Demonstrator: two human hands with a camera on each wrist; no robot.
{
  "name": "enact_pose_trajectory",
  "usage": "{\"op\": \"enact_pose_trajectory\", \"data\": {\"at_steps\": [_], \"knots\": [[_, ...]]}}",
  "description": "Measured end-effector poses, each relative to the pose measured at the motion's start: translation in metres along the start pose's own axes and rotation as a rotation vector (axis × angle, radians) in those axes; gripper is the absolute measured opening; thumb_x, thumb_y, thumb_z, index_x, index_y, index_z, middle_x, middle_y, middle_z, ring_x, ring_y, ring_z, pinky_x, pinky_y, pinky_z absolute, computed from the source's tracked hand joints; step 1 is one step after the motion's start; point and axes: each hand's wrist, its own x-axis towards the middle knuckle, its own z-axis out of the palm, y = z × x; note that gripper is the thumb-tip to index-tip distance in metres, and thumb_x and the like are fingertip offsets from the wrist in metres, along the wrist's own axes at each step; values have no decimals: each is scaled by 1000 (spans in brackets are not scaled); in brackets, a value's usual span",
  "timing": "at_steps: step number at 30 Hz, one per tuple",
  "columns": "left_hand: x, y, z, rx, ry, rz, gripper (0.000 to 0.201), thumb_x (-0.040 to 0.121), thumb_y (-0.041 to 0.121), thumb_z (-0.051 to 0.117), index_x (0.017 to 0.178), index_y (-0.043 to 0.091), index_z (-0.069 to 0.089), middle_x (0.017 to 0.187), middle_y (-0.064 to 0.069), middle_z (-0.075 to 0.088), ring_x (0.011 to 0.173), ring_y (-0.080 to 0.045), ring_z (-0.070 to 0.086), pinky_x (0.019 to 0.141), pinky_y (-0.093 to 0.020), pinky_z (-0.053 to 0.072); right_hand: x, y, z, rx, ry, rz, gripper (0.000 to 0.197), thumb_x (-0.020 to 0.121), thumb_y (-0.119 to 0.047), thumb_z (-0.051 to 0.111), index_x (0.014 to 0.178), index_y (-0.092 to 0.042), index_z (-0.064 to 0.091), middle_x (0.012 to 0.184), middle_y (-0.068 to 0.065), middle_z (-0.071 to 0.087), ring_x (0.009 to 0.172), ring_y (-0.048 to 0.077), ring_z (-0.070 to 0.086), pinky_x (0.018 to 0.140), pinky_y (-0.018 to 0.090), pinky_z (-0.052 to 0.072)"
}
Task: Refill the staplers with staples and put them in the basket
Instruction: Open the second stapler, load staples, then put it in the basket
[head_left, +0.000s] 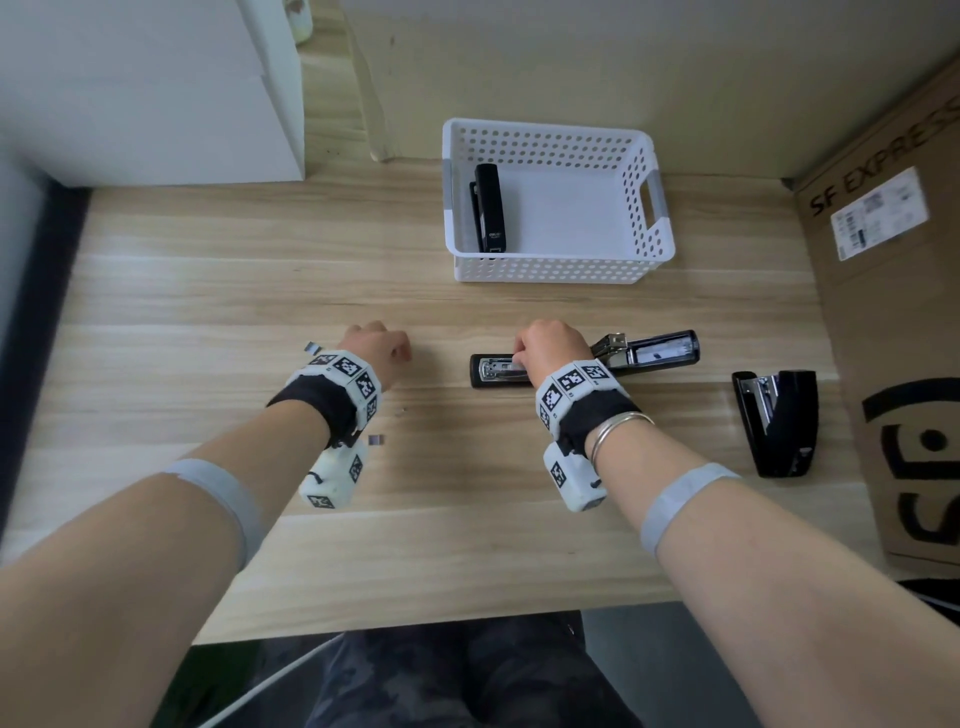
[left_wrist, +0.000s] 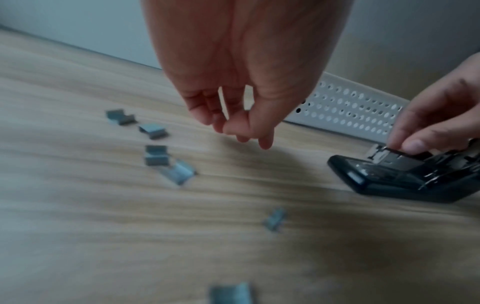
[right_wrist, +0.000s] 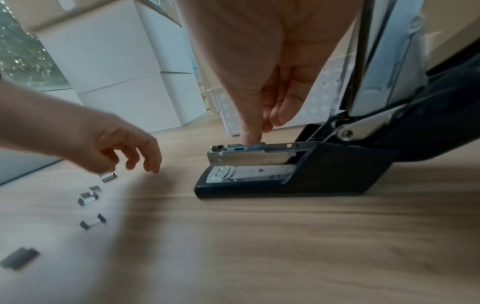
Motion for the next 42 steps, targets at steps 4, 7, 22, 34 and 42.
{"op": "enact_pose_trajectory", "data": {"at_steps": [4, 7, 22, 34, 42], "knots": [[-11, -21, 7, 50, 25, -77, 59, 75, -10, 38, 116, 29, 50, 121, -8, 40, 94, -25, 32, 88, -39, 43, -5, -6, 1, -7, 34, -32, 20, 93, -13, 55, 104, -8, 71, 108, 12, 67, 98, 30, 65, 76, 30, 50], [-14, -26, 14, 7, 41, -137, 60, 75, -13, 36, 117, 28, 48, 119, -10, 39, 94, -27, 31, 86, -38, 44, -8, -8, 2, -1, 51, -61, 21, 94, -15, 55, 106, -8, 71, 112, 12, 65, 101, 30, 64, 80, 31, 50], [4, 15, 19, -137, 79, 39, 26, 86, 10, 56, 110, 8, 65, 115, -15, 64, 105, -32, 60, 89, -32, 47, -19, -11, 1, 39, 75, -106, 20, 95, -17, 54, 108, -11, 68, 115, 9, 64, 104, 27, 61, 84, 31, 48], [10, 48, 20, -624, 166, 241, 29, 79, -5, 59, 106, 5, 62, 81, -1, 59, 76, -16, 57, 77, -17, 49, -16, -16, 9, 109, 69, -244, 30, 94, -22, 53, 123, -22, 64, 121, 2, 65, 117, 24, 46, 99, 35, 40], [13, 55, 18, -835, 134, 228, 32, 79, -5, 65, 97, 18, 54, 68, 9, 58, 54, 14, 58, 69, -1, 47, -12, -12, 8, 316, 172, -128, 25, 89, -27, 62, 112, -21, 71, 104, 7, 71, 107, 21, 53, 84, 27, 41]]}}
